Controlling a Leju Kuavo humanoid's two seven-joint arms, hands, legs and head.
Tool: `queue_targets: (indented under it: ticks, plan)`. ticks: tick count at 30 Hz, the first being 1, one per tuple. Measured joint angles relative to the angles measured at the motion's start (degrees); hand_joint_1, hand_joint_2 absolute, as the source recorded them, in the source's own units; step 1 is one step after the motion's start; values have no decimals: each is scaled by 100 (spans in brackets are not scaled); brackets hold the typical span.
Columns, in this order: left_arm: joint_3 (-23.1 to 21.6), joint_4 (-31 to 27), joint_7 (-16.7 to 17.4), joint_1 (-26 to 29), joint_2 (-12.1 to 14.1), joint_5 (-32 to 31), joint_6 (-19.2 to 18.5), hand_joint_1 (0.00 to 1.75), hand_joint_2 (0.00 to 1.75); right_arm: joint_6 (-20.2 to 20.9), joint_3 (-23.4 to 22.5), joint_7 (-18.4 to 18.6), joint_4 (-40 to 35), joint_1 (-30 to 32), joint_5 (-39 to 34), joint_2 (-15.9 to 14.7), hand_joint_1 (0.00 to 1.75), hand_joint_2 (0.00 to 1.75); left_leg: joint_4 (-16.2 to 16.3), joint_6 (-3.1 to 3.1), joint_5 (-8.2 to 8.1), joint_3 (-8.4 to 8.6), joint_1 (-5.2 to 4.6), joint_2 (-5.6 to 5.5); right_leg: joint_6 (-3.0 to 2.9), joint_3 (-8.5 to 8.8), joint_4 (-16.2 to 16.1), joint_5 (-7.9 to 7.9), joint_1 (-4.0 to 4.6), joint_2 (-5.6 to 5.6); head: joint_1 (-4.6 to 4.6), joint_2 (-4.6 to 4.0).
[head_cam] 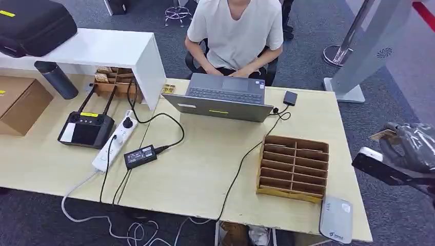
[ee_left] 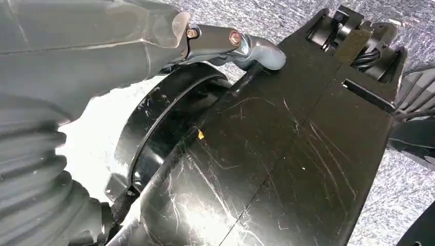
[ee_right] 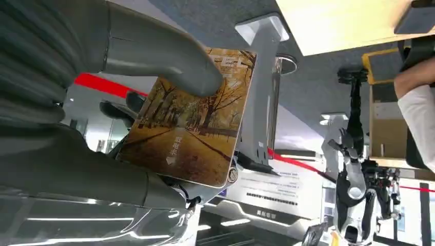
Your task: Pass the card to the sensor for recognition and then transmit it.
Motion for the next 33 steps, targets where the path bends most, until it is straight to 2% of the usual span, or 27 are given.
queue_targets:
  ticks: [9,16,19,23,33]
  plan:
    - [81,0,-15,9,-7,0,0,0,175,448,-244,-89,-242,313,-66,-122,175,175,1,0,1,3,0,2,0,1,0,0,0,0,0,0]
    - [90,0,-15,9,-11,0,-2,0,175,455,-181,-166,-433,628,-57,-96,175,175,0,0,0,2,0,2,0,1,0,-1,0,0,-2,0]
    - [90,0,-13,9,-11,0,-9,0,175,430,-83,-219,-461,741,39,7,175,175,0,0,0,2,1,1,0,1,0,-1,1,-1,0,0]
    - [90,0,9,6,-13,0,-11,0,175,288,286,-168,-446,855,122,205,175,175,-1,0,0,3,1,3,0,1,0,-1,1,0,-2,0]
    - [92,-2,46,4,-15,0,-17,0,175,284,708,-179,-387,885,131,435,175,175,0,0,0,2,1,4,0,1,1,-1,1,0,-2,0]
